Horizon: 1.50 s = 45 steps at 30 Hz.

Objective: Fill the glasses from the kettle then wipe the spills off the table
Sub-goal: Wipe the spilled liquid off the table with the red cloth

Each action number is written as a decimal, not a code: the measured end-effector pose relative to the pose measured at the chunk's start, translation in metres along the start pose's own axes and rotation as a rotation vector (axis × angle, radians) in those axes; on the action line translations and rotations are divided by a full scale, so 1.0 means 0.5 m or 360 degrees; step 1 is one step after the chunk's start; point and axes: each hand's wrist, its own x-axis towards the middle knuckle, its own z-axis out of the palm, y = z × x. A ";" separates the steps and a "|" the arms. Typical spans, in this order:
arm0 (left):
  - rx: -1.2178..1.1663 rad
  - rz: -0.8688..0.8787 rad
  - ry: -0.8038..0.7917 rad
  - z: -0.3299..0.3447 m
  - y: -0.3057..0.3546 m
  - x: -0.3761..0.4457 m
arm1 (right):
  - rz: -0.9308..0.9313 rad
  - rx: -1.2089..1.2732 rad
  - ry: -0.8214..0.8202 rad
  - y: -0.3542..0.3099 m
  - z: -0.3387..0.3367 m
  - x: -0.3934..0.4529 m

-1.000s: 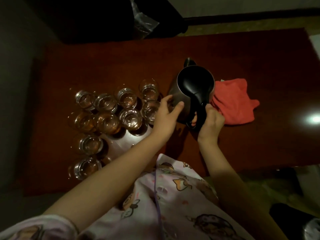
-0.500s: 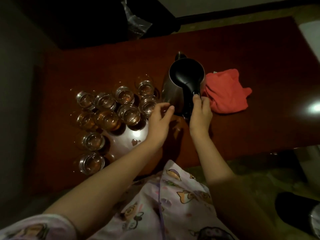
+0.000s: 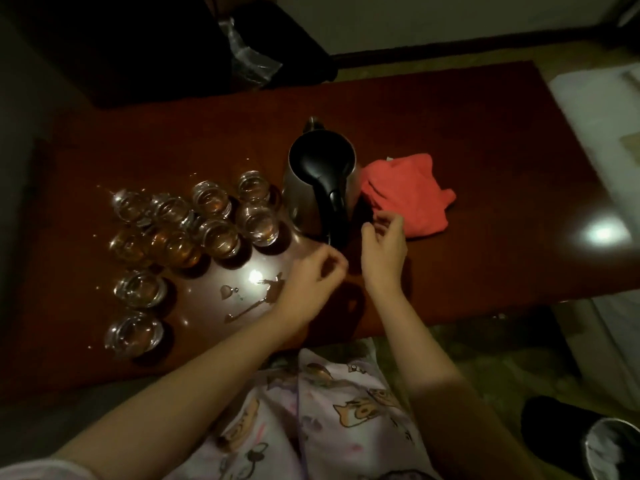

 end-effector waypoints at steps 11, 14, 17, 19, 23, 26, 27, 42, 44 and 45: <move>0.0510 -0.0217 0.0052 0.153 -0.035 0.074 | -0.0634 -0.1403 -0.0586 0.106 -0.103 0.197; 0.0573 -0.0293 0.0133 0.167 -0.053 0.064 | -0.0684 -0.1651 -0.0668 0.119 -0.106 0.250; 0.0579 -0.0370 0.0138 0.161 -0.071 0.048 | -0.0691 -0.1821 -0.0854 0.133 -0.100 0.280; 0.0533 -0.0363 0.0162 0.149 -0.083 0.035 | -0.0729 -0.1851 -0.0875 0.142 -0.100 0.280; 0.0352 -0.0363 0.0287 0.134 -0.095 0.000 | -0.0859 -0.1707 -0.0738 0.166 -0.119 0.250; 0.0299 -0.0410 0.0363 0.121 -0.101 -0.021 | -0.0867 -0.1610 -0.0686 0.184 -0.128 0.213; 0.0291 -0.0422 0.0376 0.117 -0.106 -0.028 | -0.0866 -0.1592 -0.0672 0.189 -0.129 0.197; 0.0275 -0.0460 0.0778 0.019 -0.163 -0.164 | -0.1037 -0.1499 -0.0886 0.193 -0.111 -0.110; 0.0326 -0.0520 0.0903 -0.012 -0.172 -0.182 | -0.1026 -0.1562 -0.0948 0.198 -0.101 -0.085; 0.0369 -0.0541 0.0971 -0.028 -0.180 -0.191 | -0.1008 -0.1611 -0.0995 0.203 -0.091 -0.074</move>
